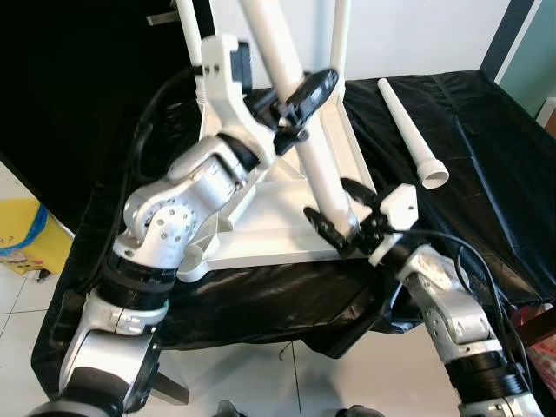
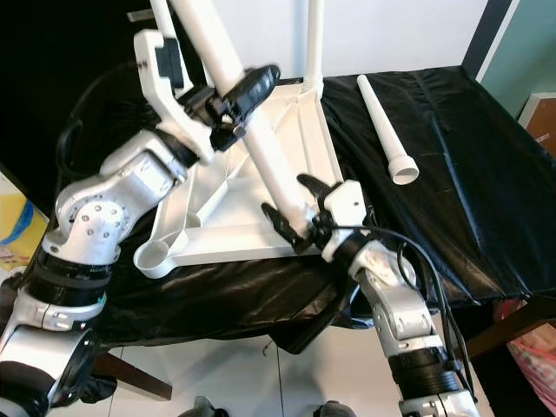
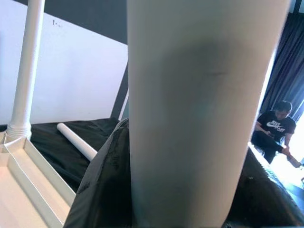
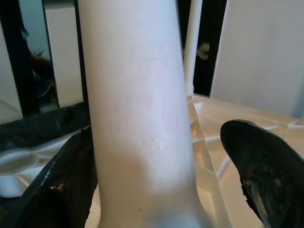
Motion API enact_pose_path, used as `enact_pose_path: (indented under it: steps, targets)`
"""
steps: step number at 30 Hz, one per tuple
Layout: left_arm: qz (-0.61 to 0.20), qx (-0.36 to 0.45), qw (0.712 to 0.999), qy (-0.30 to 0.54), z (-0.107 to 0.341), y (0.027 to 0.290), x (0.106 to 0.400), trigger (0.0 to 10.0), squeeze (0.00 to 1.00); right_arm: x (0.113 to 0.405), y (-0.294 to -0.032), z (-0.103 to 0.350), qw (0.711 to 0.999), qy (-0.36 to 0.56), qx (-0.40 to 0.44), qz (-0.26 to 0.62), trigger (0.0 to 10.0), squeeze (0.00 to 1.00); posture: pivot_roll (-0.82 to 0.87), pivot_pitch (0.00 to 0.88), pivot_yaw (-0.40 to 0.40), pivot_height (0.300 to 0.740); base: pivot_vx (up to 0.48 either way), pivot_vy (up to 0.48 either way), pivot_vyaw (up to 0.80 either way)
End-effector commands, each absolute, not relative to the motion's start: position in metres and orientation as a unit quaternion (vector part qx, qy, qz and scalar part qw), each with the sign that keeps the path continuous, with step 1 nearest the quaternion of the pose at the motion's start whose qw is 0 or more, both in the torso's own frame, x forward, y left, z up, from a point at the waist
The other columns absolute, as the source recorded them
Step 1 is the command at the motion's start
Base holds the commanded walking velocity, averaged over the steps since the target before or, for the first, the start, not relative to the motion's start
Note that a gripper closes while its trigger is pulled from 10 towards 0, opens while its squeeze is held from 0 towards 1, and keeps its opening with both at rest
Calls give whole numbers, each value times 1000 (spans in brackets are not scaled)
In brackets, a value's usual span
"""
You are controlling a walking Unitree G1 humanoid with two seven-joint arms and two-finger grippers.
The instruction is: Building children table
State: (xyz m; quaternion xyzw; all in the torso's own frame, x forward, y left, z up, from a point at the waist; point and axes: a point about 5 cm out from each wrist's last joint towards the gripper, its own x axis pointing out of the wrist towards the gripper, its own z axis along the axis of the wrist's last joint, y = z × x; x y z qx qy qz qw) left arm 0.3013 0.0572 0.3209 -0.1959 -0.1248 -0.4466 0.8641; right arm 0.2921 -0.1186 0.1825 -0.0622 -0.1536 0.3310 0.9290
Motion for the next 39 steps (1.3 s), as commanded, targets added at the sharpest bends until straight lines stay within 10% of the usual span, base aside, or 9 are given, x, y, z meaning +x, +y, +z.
enact_pose_path:
  steps: [1, 10, 29, 30, 32, 33, 39]
  targets:
    - [-567, -168, 791, -154, 328, 46, 287, 10000, 0, 294, -113, 181, 931, -142, -66, 330, 10000, 0, -98, 68, 63, 740, 0, 0, 0]
    - [-476, -129, 857, -151, 336, 29, 306, 10000, 0, 317, -91, 210, 951, -157, -126, 234, 10000, 0, -83, 63, 62, 740, 0, 0, 0]
    - [-475, -116, 856, -170, 341, 6, 302, 10000, 0, 319, -71, 211, 956, -141, -163, 201, 10000, 0, -82, 58, 71, 740, 0, 0, 0]
    - [-475, -117, 855, -172, 342, 4, 301, 10000, 0, 320, -69, 210, 958, -137, -157, 198, 3961, 0, -82, 58, 71, 740, 0, 0, 0]
    - [-475, -117, 855, -172, 342, 4, 301, 10000, 0, 320, -69, 210, 958, -137, -157, 198, 3961, 0, -82, 58, 71, 740, 0, 0, 0]
    - [-476, -119, 854, -173, 342, 3, 301, 10000, 0, 320, -67, 211, 960, -133, -149, 196, 0, 0, -82, 58, 71, 740, 0, 0, 0]
    - [-483, -119, 849, -180, 343, -1, 296, 10000, 0, 324, -69, 206, 974, -99, -117, 167, 0, 0, -76, 50, 65, 740, 0, 0, 0]
